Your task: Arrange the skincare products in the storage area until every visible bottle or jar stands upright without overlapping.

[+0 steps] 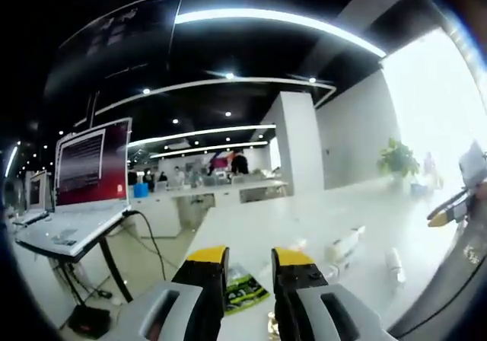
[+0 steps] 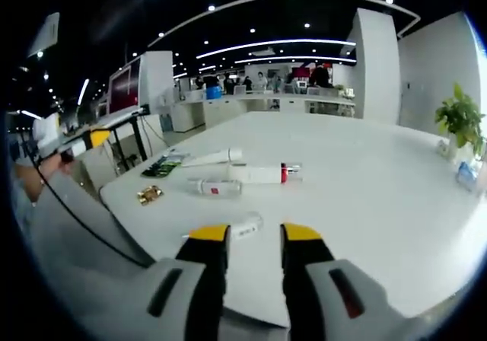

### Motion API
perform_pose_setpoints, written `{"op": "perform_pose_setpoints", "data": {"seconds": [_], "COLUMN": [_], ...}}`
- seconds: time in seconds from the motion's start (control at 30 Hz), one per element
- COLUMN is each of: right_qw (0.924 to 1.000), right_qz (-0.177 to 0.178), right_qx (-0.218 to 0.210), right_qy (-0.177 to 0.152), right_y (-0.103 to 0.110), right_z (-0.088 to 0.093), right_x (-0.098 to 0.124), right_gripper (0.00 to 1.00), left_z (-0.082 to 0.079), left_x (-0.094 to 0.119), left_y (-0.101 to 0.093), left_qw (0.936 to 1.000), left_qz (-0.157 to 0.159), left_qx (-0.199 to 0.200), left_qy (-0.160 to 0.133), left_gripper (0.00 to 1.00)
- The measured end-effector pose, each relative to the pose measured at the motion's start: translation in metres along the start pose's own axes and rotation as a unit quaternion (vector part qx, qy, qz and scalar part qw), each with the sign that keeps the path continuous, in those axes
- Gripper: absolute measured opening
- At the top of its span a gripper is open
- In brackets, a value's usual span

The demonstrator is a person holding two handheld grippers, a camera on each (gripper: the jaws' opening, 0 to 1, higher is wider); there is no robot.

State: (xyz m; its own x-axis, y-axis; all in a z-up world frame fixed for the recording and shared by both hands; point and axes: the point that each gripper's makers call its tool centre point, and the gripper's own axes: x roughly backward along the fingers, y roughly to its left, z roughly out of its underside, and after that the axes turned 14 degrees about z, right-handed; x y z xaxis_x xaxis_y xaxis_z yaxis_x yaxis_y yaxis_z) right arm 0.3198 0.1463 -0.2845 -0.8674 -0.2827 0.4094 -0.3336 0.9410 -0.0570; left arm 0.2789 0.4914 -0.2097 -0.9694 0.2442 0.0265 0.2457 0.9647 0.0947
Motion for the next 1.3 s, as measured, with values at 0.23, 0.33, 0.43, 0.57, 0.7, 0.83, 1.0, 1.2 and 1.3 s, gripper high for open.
{"op": "perform_pose_setpoints", "data": {"seconds": [0.23, 0.33, 0.43, 0.57, 0.7, 0.83, 1.0, 1.2, 1.3], "right_qw": [1.0000, 0.9999, 1.0000, 0.9999, 1.0000, 1.0000, 1.0000, 1.0000, 1.0000], "right_qz": [-0.005, -0.007, -0.003, 0.002, 0.000, 0.001, 0.000, 0.000, -0.001], "right_qx": [0.003, 0.004, -0.002, -0.010, -0.006, -0.005, -0.006, -0.008, -0.009], "right_qy": [0.004, 0.006, 0.001, -0.003, -0.001, 0.000, 0.000, -0.001, -0.001], "right_y": [0.0017, 0.0024, 0.0007, -0.0017, -0.0013, -0.0018, -0.0018, -0.0021, -0.0022], "right_z": [0.0011, 0.0016, 0.0001, -0.0009, 0.0003, 0.0012, 0.0015, 0.0015, 0.0015], "right_x": [0.0002, 0.0003, 0.0006, 0.0006, 0.0000, -0.0005, -0.0007, -0.0008, -0.0009], "right_gripper": [0.27, 0.27, 0.28, 0.28, 0.28, 0.28, 0.28, 0.28, 0.28], "left_z": [0.0018, 0.0016, -0.0003, -0.0020, -0.0026, -0.0031, -0.0021, -0.0010, -0.0007], "left_x": [-0.0003, 0.0000, 0.0014, 0.0031, 0.0038, 0.0048, 0.0049, 0.0044, 0.0043], "left_y": [-0.0007, -0.0005, 0.0012, 0.0035, 0.0041, 0.0055, 0.0058, 0.0055, 0.0055], "left_qw": [1.0000, 1.0000, 1.0000, 0.9999, 0.9999, 0.9998, 0.9998, 0.9998, 0.9998], "left_qz": [0.001, 0.000, -0.006, -0.012, -0.014, -0.017, -0.017, -0.016, -0.016], "left_qx": [-0.003, -0.004, -0.004, -0.002, -0.005, -0.005, -0.006, -0.008, -0.008], "left_qy": [0.006, 0.006, 0.000, -0.007, -0.009, -0.011, -0.009, -0.005, -0.004], "left_gripper": [0.23, 0.23, 0.23, 0.23, 0.23, 0.23, 0.23, 0.23, 0.23]}}
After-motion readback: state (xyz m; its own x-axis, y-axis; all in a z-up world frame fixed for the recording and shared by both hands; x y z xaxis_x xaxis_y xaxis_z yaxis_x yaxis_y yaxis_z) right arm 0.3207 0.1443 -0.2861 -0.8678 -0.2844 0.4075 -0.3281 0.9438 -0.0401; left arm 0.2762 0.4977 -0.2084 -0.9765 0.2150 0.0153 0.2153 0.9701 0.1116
